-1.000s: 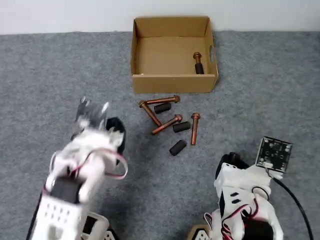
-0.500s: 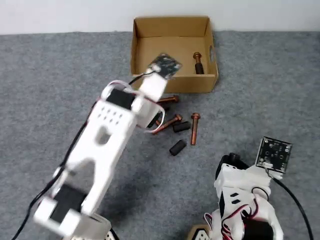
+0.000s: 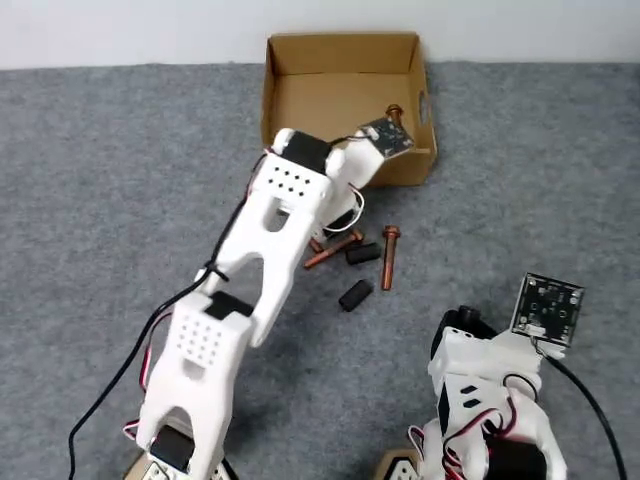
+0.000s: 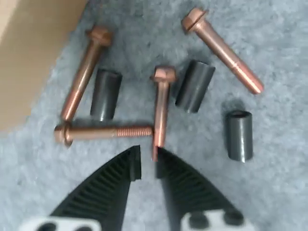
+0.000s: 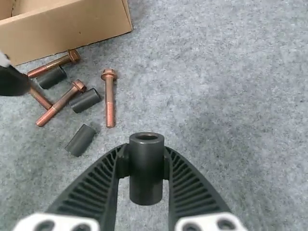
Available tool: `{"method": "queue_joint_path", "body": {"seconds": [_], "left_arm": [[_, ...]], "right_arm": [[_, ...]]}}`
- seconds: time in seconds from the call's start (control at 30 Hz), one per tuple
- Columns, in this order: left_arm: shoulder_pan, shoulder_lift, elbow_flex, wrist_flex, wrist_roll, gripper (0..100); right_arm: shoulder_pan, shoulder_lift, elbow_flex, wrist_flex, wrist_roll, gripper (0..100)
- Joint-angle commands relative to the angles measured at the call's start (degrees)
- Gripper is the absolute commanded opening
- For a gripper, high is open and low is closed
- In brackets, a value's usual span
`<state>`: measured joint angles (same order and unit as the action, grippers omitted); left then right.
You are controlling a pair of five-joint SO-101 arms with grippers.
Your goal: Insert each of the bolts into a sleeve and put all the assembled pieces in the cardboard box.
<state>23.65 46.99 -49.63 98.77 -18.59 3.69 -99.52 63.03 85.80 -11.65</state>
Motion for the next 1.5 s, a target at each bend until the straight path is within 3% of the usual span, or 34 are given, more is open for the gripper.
{"method": "queue_joint_path", "body": {"seconds": [0.0, 0.57, 0.93, 1.1, 1.2, 1.37, 1.47], "left_arm": [[0.70, 2.11, -5.76, 1.76, -1.32, 12], [1.93, 15.47, -21.49, 1.58, -2.99, 12], [2.73, 23.82, -25.27, 1.58, -2.99, 12], [3.78, 24.09, -25.27, 1.67, -2.99, 10], [3.78, 24.09, -25.27, 1.67, -2.99, 1], [3.69, 21.71, -25.01, 1.76, -2.73, 0], [4.22, 16.70, -25.27, 1.76, 1.32, 0]], "right_arm": [[0.66, -0.22, 0.09, -0.04, -0.44, 0.8], [0.66, -0.22, 0.18, -0.13, -0.44, 0.8], [0.57, -0.22, 0.26, -0.13, -0.44, 0.8], [0.57, -0.22, 0.26, -0.13, -0.53, 0.8], [0.57, -0.22, 0.26, -0.13, -0.53, 0.8], [0.57, -0.22, 0.26, -0.13, -0.53, 0.8], [0.57, -0.22, 0.26, -0.13, -0.53, 0.8]]}}
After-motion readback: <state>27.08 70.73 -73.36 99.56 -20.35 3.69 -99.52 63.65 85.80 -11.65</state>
